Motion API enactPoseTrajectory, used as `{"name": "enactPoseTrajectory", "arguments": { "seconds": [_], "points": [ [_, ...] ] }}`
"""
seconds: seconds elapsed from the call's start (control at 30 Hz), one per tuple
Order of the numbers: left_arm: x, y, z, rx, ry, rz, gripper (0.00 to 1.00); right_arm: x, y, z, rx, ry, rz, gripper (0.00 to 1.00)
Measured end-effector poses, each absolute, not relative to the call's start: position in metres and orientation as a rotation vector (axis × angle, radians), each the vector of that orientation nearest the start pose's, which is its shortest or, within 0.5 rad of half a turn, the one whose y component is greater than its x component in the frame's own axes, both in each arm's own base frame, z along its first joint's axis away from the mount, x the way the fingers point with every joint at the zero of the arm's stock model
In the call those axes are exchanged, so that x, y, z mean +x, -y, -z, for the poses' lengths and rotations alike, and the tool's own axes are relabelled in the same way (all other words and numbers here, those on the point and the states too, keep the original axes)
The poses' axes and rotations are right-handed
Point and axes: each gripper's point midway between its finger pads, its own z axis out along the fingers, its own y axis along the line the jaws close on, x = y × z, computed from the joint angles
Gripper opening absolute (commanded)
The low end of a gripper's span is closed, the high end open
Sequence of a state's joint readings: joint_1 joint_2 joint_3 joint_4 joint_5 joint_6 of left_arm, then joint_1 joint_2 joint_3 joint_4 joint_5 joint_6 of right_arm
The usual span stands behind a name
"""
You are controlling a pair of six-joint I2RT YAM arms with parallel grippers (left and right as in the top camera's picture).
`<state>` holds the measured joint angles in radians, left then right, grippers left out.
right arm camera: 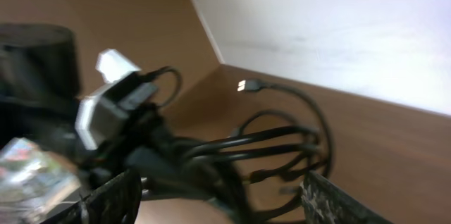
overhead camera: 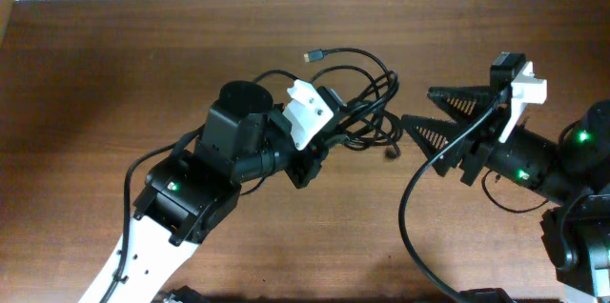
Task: Untangle cables
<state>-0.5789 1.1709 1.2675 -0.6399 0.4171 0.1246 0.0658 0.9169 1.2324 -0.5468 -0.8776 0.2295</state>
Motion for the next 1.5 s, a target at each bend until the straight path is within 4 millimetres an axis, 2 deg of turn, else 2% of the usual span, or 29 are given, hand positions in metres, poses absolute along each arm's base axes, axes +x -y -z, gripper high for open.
{"name": "enactPoseTrajectory", "arguments": {
  "seconds": [0.17, 0.33, 0.47, 0.63, 0.77, 0.83, 0.87, 0.9, 0.93, 0.97, 1.0, 1.1, 1.2, 1.27, 1.3, 1.37, 1.43, 1.5],
  "points": [
    [0.264, 0.247, -0.319, 0.957, -1.915, 0.65, 0.0, 0.228, -0.159, -0.417, -0.473, -1.789, -1.179, 0.82],
    [0.266, 0.251, -0.328, 0.989, -1.847, 0.648, 0.0, 0.224, -0.162, -0.418, -0.404, -1.832, -1.28, 0.85],
    [0.264, 0.259, -0.338, 1.032, -1.767, 0.67, 0.0, 0.232, -0.162, -0.411, -0.339, -1.883, -1.333, 0.85],
    [0.255, 0.265, -0.342, 1.119, -1.697, 0.696, 0.0, 0.246, -0.164, -0.401, -0.292, -1.929, -1.369, 0.85],
    [0.249, 0.269, -0.341, 1.165, -1.666, 0.713, 0.0, 0.251, -0.165, -0.409, -0.328, -1.885, -1.366, 0.85],
    [0.249, 0.27, -0.339, 1.172, -1.671, 0.715, 0.0, 0.25, -0.166, -0.415, -0.356, -1.854, -1.364, 0.78],
    [0.25, 0.272, -0.335, 1.181, -1.68, 0.719, 0.0, 0.25, -0.166, -0.415, -0.362, -1.85, -1.365, 0.69],
    [0.251, 0.274, -0.331, 1.187, -1.688, 0.722, 0.0, 0.249, -0.166, -0.416, -0.363, -1.85, -1.369, 0.52],
    [0.251, 0.276, -0.329, 1.195, -1.691, 0.726, 0.0, 0.249, -0.167, -0.416, -0.36, -1.853, -1.373, 0.41],
    [0.25, 0.278, -0.327, 1.203, -1.693, 0.731, 0.0, 0.249, -0.167, -0.416, -0.364, -1.85, -1.373, 0.35],
    [0.248, 0.282, -0.327, 1.212, -1.687, 0.737, 0.0, 0.249, -0.167, -0.416, -0.365, -1.85, -1.373, 0.33],
    [0.242, 0.29, -0.33, 1.236, -1.65, 0.753, 0.0, 0.248, -0.167, -0.416, -0.36, -1.854, -1.38, 0.32],
    [0.241, 0.292, -0.332, 1.24, -1.637, 0.759, 0.0, 0.248, -0.167, -0.413, -0.352, -1.867, -1.387, 0.48],
    [0.242, 0.293, -0.333, 1.237, -1.633, 0.76, 0.0, 0.247, -0.167, -0.412, -0.352, -1.871, -1.387, 0.5],
    [0.241, 0.293, -0.333, 1.236, -1.633, 0.761, 0.0, 0.247, -0.167, -0.412, -0.348, -1.874, -1.39, 0.36],
    [0.242, 0.293, -0.333, 1.236, -1.633, 0.761, 0.0, 0.247, -0.167, -0.412, -0.352, -1.871, -1.388, 0.19],
    [0.242, 0.293, -0.333, 1.235, -1.635, 0.761, 0.0, 0.247, -0.168, -0.413, -0.355, -1.869, -1.395, 0.06],
    [0.243, 0.292, -0.333, 1.209, -1.658, 0.766, 0.0, 0.245, -0.169, -0.42, -0.399, -1.83, -1.399, 0.04]
  ]
}}
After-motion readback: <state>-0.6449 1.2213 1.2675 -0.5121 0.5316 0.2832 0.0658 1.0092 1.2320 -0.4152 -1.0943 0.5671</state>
